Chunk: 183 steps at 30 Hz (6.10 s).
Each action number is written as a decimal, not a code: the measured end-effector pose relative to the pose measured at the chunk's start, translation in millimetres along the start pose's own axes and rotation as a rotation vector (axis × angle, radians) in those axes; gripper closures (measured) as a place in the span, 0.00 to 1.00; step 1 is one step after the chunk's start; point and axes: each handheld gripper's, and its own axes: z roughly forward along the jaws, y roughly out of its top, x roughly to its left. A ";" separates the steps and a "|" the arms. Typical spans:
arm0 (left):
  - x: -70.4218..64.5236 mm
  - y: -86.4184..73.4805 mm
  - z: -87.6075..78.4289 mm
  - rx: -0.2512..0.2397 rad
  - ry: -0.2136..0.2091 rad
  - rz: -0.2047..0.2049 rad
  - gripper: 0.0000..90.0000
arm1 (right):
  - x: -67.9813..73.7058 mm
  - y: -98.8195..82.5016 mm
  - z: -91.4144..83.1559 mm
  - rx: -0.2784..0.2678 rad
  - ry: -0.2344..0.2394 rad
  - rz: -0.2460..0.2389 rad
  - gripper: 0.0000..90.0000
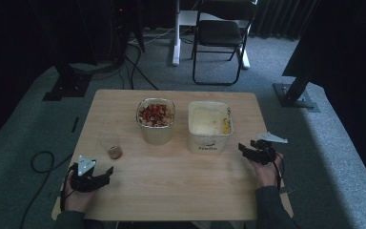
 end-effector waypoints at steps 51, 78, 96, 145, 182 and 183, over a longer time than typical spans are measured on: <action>17.4 95.0 61.6 -0.163 0.007 0.057 0.31 | 18.0 -47.8 31.4 0.102 -0.043 -0.117 0.31; 22.5 187.7 76.6 -0.235 0.077 0.133 0.32 | 20.0 -48.7 31.3 0.109 -0.048 -0.111 0.26; -19.1 236.5 77.5 -0.232 0.187 0.413 0.32 | 20.1 -48.6 31.3 0.109 -0.049 -0.110 0.26; -69.5 248.4 91.5 0.011 0.562 1.282 0.35 | 20.1 -48.6 31.4 0.109 -0.049 -0.110 0.26; -97.5 236.8 100.1 0.110 0.707 1.740 0.38 | 20.0 -48.6 31.5 0.107 -0.049 -0.112 0.26; -97.3 236.4 100.4 0.114 0.711 1.744 0.39 | 20.0 -48.6 31.5 0.107 -0.049 -0.111 0.26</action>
